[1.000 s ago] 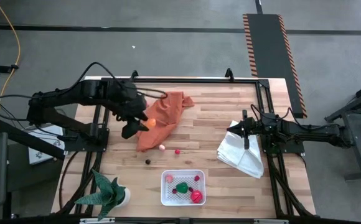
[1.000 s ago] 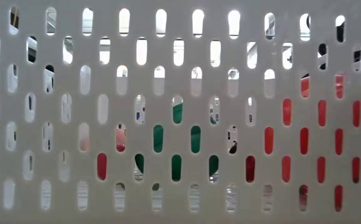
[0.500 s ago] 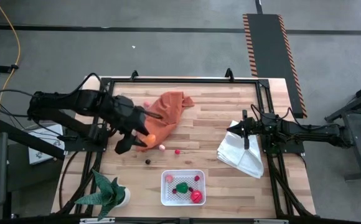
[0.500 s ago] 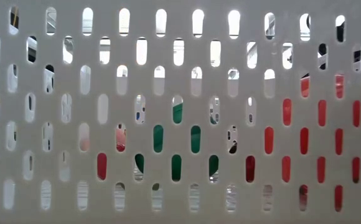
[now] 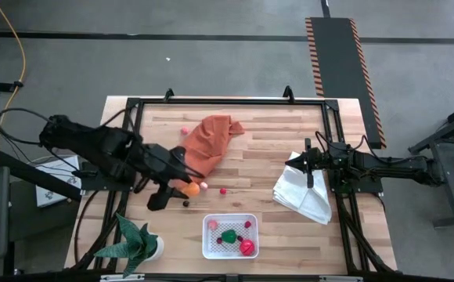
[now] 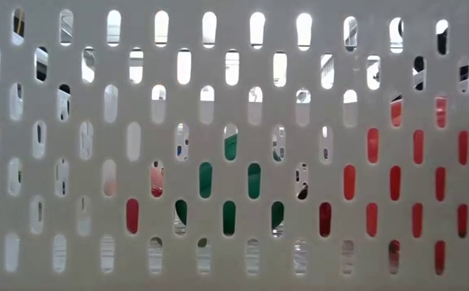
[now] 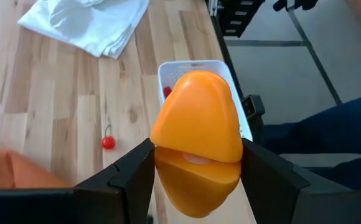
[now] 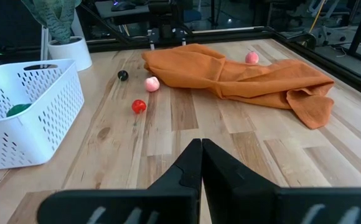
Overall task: Pick and placing Produce into tupperware
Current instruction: Put the yellow pumpkin into the white bin
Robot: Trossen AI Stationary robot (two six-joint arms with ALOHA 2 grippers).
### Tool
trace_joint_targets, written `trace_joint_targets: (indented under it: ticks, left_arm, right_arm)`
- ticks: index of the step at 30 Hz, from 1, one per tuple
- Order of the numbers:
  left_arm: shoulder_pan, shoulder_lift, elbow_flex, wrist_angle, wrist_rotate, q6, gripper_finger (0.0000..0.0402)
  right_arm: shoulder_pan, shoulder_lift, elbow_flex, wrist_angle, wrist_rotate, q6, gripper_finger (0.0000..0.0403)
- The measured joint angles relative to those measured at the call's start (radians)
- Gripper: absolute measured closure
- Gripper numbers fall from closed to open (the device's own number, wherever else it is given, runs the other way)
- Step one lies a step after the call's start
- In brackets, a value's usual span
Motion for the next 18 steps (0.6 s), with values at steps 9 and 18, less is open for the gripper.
trace_joint_targets:
  ticks: [9,18]
  left_arm:
    - [-0.012,0.101,0.000,0.069,-0.005,0.000,0.0204]
    - [-0.013,0.195,0.000,0.119,0.061,0.002,0.0204]
  right_arm:
    - [0.000,0.000,0.000,0.000,0.000,0.000,0.0402]
    - [0.000,0.000,0.000,0.000,0.000,0.000,0.0402]
